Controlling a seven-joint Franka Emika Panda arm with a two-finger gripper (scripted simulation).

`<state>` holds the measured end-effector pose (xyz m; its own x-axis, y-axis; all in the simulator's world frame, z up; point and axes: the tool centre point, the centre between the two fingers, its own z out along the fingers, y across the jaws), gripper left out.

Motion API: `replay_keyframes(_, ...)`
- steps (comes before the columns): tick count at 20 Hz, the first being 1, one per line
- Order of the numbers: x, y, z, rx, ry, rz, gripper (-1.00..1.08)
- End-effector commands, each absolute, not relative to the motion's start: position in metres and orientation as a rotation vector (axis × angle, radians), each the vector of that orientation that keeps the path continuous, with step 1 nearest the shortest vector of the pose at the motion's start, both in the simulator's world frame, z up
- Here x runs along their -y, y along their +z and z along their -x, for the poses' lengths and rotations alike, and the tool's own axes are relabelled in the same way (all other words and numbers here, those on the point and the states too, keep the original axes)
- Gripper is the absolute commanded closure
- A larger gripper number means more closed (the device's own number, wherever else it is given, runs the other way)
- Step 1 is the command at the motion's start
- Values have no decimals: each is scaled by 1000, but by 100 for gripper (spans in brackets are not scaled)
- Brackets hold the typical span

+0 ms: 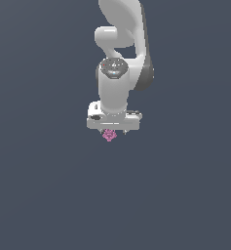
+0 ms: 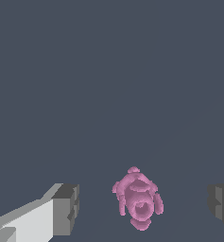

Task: Pick up the object and move it to a goal position.

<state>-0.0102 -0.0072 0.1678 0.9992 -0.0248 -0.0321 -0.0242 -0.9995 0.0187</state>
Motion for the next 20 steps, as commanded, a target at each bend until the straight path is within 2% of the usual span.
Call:
replay_keyframes(1, 7, 168, 10, 38, -50, -3123, -92)
replay_keyframes(20, 19, 162, 23, 107, -82, -3114, -92)
